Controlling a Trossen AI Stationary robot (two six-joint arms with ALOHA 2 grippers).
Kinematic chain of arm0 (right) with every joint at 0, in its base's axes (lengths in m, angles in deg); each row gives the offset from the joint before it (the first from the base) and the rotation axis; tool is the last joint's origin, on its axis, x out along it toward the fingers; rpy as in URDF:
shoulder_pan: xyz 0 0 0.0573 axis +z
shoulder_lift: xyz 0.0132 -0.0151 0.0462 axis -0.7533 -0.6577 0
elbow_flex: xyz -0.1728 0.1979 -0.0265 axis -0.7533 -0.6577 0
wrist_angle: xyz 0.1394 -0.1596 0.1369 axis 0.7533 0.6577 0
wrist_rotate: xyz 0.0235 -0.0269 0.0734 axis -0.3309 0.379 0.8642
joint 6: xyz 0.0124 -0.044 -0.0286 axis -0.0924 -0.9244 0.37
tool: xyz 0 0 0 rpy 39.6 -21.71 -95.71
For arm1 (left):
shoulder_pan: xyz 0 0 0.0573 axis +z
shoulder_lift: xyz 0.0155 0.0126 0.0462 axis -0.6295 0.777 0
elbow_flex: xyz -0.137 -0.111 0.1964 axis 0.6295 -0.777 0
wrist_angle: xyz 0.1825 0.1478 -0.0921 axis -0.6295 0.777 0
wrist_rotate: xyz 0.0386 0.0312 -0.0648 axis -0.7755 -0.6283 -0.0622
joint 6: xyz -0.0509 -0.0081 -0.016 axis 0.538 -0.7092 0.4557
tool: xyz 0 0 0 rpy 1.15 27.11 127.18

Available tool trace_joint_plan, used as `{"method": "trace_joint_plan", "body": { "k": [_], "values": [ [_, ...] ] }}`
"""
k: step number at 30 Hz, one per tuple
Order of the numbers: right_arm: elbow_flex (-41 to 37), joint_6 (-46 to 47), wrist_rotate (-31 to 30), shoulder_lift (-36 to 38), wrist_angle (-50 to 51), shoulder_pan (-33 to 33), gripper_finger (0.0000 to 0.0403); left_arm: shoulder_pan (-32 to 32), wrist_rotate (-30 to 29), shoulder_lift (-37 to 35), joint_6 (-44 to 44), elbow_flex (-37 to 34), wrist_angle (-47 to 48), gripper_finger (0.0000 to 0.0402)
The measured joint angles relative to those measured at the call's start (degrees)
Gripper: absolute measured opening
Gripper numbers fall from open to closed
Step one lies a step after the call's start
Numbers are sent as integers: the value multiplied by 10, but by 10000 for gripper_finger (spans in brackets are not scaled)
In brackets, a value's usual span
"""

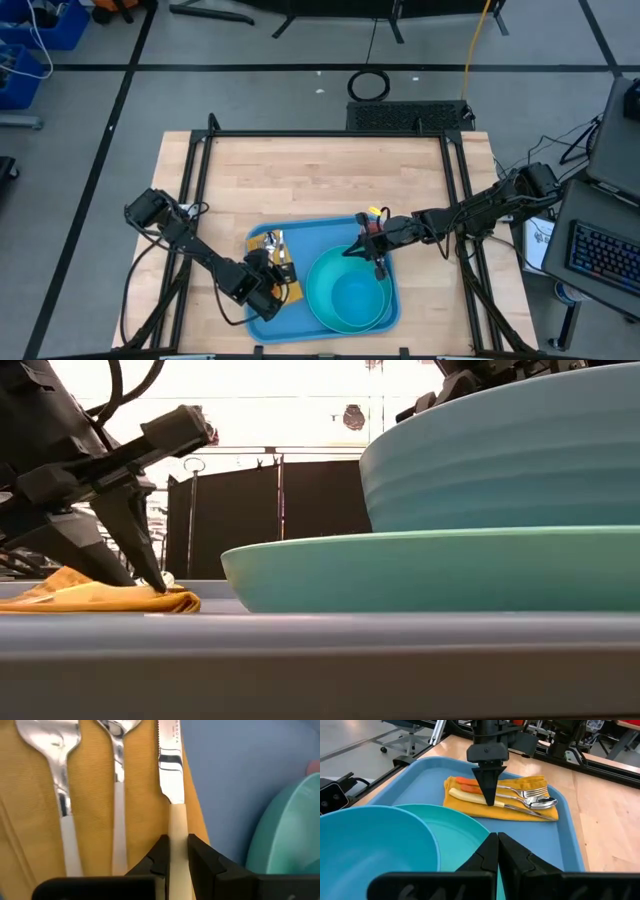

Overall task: Set up tray
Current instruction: Adjust the white table knife on the top of the yellow table napkin

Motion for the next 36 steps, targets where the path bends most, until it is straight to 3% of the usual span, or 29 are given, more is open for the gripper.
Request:
{"method": "trace_joint_plan", "body": {
  "k": [7,15,21,24,29,33,36],
  "values": [
    [0,0,0,0,15,0,0,11,11,0,17,0,19,52],
    [0,0,0,0,22,0,0,19,-7,0,-9,0,3,203],
    [0,-8,-1,0,21,0,0,18,-20,0,-68,0,-45,263],
    [0,-18,-2,0,19,0,0,9,-83,0,-101,0,-79,275],
    [0,-42,-1,9,10,4,0,-20,-249,-19,-180,0,-107,279],
    [0,-43,-1,28,10,4,0,-34,-282,-49,-227,0,-103,280],
    [0,-43,-22,54,35,4,0,-45,-343,-78,-325,5,-136,280]
  ]
}}
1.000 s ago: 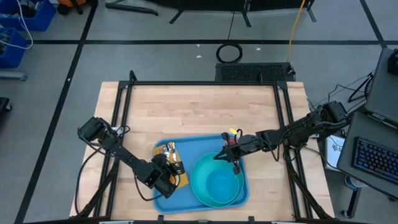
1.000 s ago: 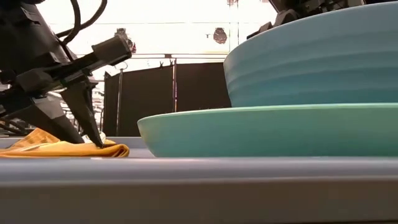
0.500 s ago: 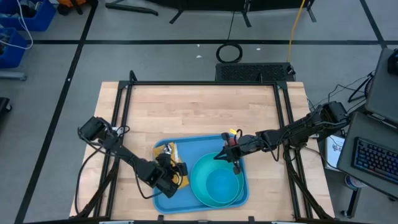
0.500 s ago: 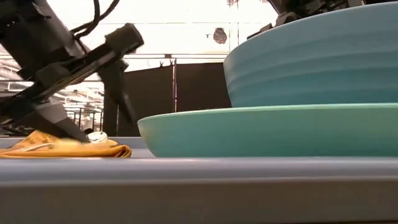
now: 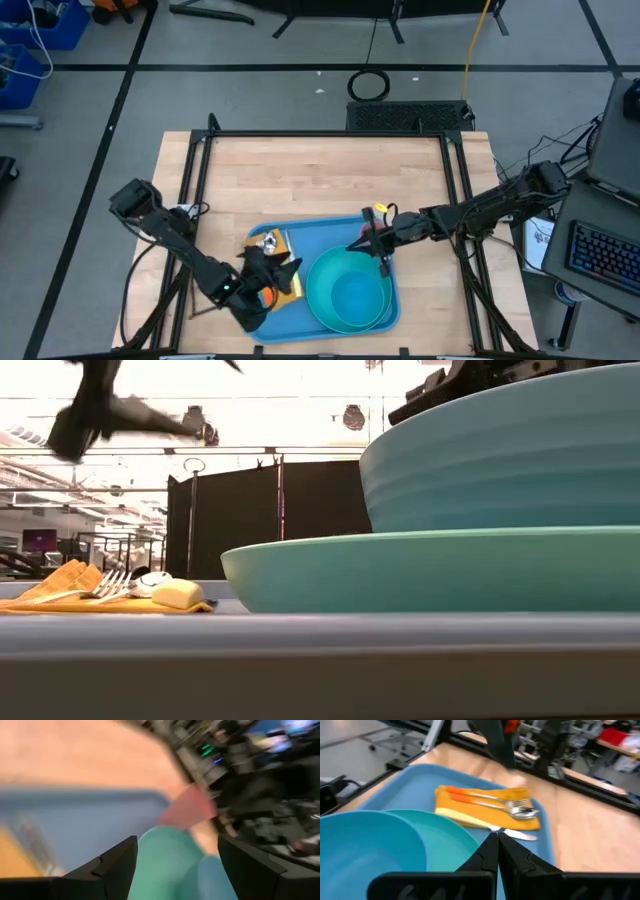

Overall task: Set up tray
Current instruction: Adjust the white table knife on the top of the yellow table napkin

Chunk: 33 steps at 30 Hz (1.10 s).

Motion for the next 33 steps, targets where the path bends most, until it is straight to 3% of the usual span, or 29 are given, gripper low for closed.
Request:
{"method": "trace_joint_plan", "body": {
  "k": [4,8,11,15,23,33],
  "values": [
    [0,0,-45,35,30,0,0,-18,-70,-28,-206,1,-84,280],
    [0,45,-53,58,59,-1,0,-26,-79,-37,-368,1,-177,280],
    [0,73,-49,60,72,-5,0,-26,-64,-38,-438,1,-214,280],
    [0,75,-49,59,78,-6,0,-32,-34,-37,-472,1,-209,280],
    [0,90,-50,60,56,-13,0,-28,13,-37,-457,0,-204,280],
    [0,121,-50,60,99,-13,0,-8,41,-37,-483,0,-204,280]
  ]
}}
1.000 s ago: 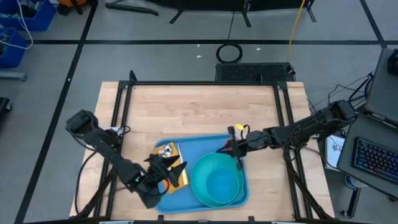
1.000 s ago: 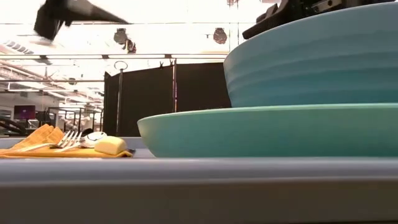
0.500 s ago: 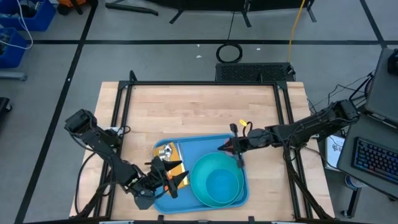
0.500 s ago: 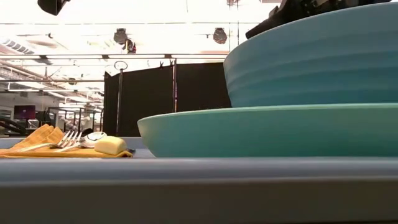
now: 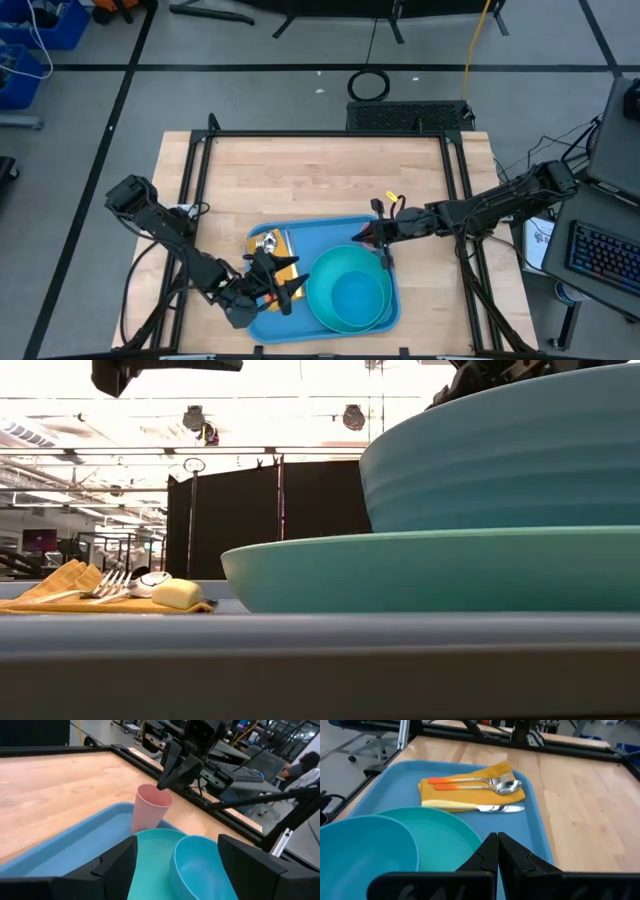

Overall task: Set up tray
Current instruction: Adjust the white table knife on the top of the yellow table napkin

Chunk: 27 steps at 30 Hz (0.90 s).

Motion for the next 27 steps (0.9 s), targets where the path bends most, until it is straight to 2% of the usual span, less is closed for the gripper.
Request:
{"method": "trace_joint_plan", "body": {
  "k": [5,11,13,16,18,21,24,27],
  "values": [
    [0,4,0,0,18,1,0,16,3,0,-1,0,0,280],
    [-24,15,0,0,-5,1,0,43,25,0,0,0,0,280],
    [-28,14,-3,0,-10,1,0,56,13,0,-7,0,-4,280],
    [-30,19,-35,1,-9,0,0,69,3,0,-10,0,0,280],
    [-31,21,-46,9,-10,0,0,72,25,0,-11,0,21,280],
    [-55,14,-46,31,-62,7,0,77,70,1,23,0,65,280],
    [-109,-19,-46,71,-147,16,0,77,77,1,65,-1,93,280],
    [-157,-27,-46,132,-202,8,0,76,85,1,70,-1,109,280]
  ]
}}
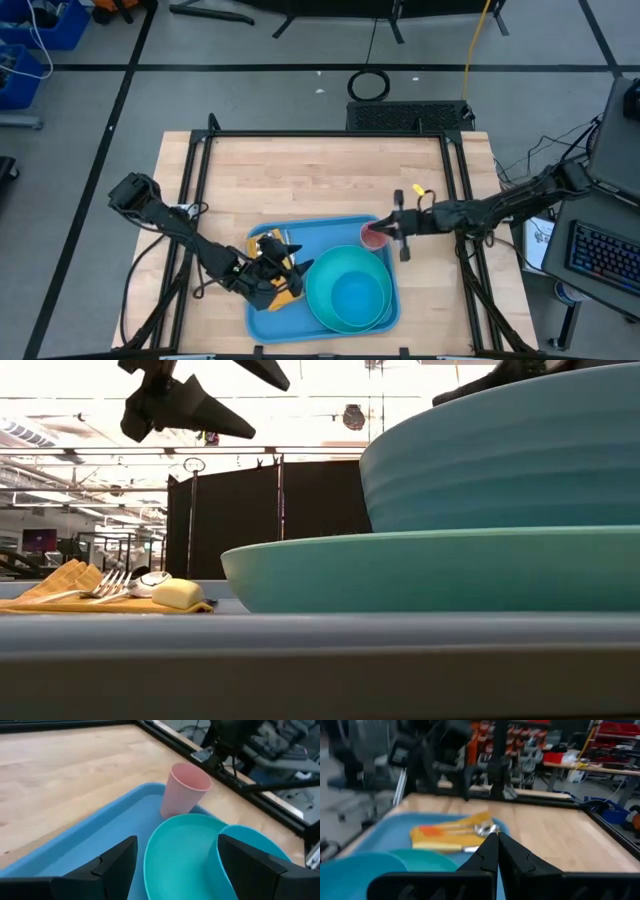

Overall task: Set up tray
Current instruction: Adjust the white table knife on the top of the yellow table napkin

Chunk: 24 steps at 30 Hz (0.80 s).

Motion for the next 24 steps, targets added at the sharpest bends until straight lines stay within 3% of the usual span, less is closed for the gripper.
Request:
{"method": "trace_joint_plan", "body": {
  "k": [7,13,17,20,24],
  "values": [
    [-70,24,2,111,-53,-3,0,20,91,0,-10,0,-6,280],
    [-90,47,4,140,-69,-3,0,18,128,0,4,0,13,280],
    [-90,81,65,132,-47,-7,0,2,129,0,16,0,13,280],
    [-90,97,61,128,-49,-12,0,-2,168,0,68,0,51,280],
    [-90,97,62,128,-48,-11,0,0,243,0,215,0,129,280]
  ]
}}
